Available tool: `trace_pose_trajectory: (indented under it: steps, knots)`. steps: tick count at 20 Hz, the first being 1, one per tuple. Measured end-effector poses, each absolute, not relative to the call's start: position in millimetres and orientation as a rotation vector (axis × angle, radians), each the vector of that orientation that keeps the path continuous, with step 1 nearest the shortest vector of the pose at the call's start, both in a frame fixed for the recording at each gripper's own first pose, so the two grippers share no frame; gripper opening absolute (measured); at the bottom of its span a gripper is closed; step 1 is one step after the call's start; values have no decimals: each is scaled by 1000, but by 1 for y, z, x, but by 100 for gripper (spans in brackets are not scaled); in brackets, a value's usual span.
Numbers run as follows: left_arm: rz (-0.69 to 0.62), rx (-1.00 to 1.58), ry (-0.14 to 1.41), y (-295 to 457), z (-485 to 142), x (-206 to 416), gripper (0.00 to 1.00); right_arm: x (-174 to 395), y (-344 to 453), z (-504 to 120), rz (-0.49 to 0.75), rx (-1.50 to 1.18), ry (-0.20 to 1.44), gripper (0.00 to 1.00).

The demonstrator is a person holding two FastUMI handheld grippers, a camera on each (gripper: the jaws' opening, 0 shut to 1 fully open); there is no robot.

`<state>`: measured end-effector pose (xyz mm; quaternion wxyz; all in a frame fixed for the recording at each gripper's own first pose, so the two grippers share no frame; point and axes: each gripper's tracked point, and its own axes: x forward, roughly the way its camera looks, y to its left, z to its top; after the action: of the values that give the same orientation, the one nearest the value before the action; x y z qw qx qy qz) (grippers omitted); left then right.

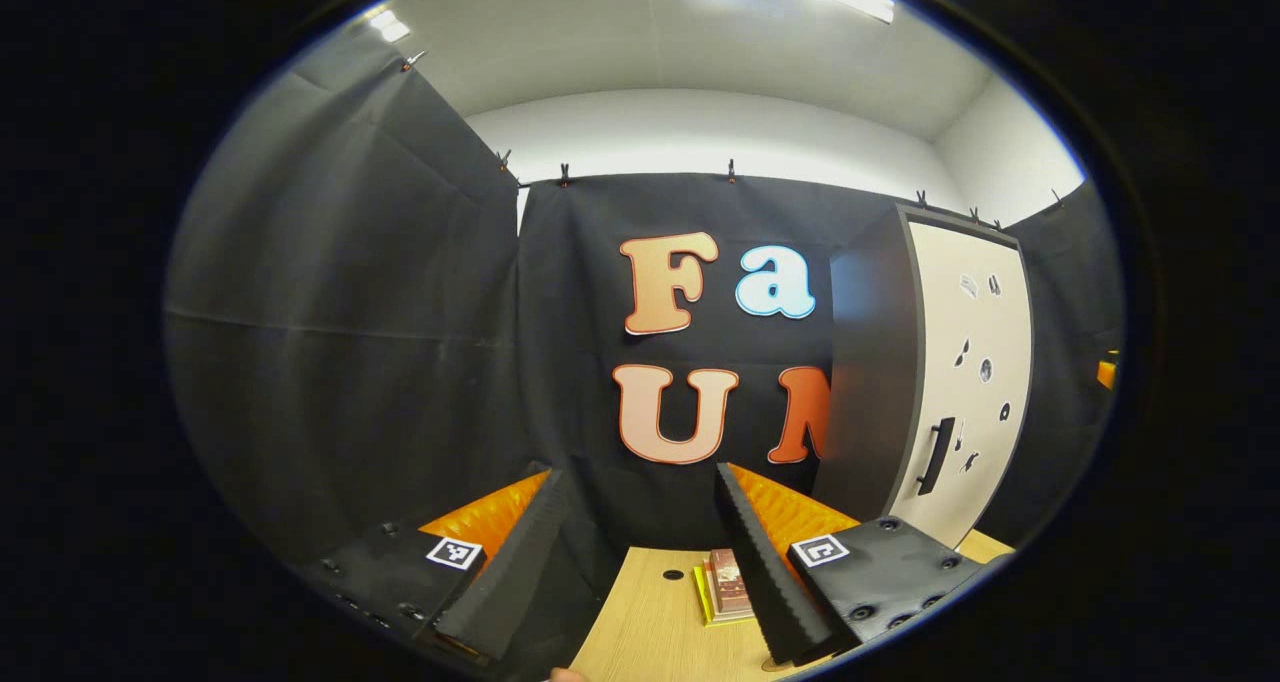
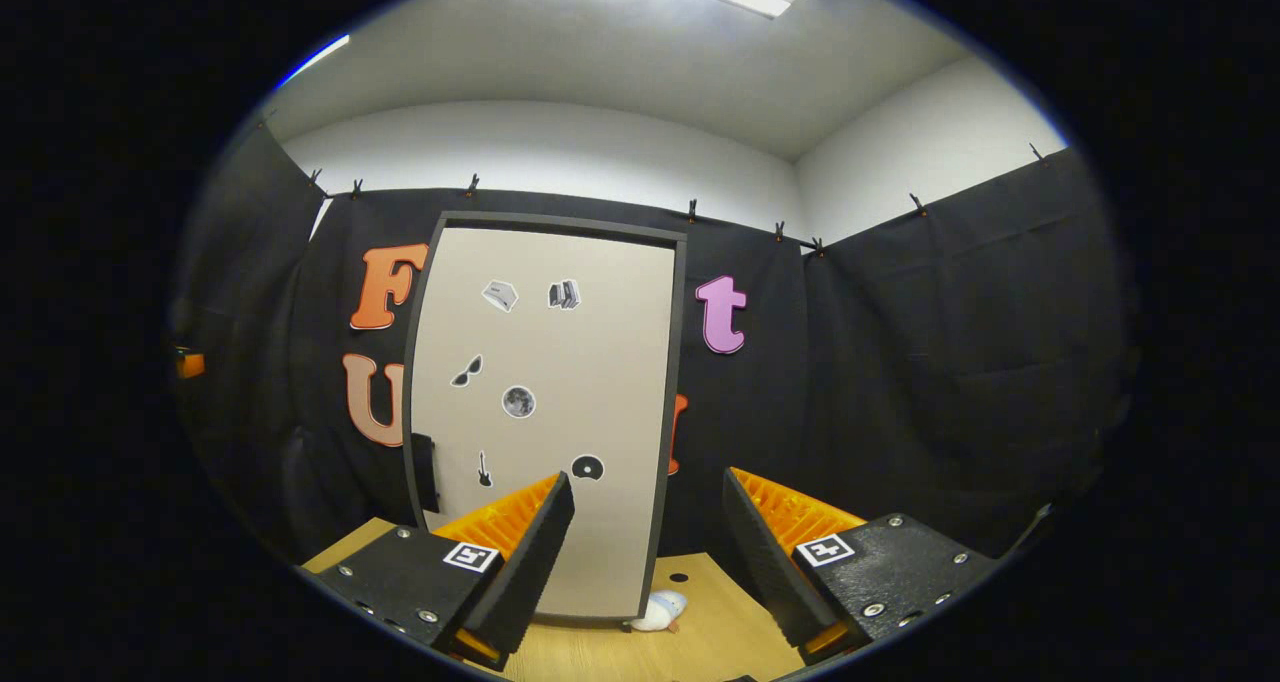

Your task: Open the cabinet door with the right hand, grasp the bottle in the cabinet with the left hand and place it on the coaster, then close the cabinet door with the right hand.

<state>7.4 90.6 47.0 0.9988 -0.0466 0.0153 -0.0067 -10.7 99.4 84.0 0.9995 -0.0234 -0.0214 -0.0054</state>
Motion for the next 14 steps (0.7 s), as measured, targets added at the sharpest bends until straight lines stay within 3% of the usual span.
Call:
trace_pose_trajectory:
  steps: [14]
  knots:
    - [-7,-81,-16,86,76,-7,96,-38,76,88,-36,-43,-55,92]
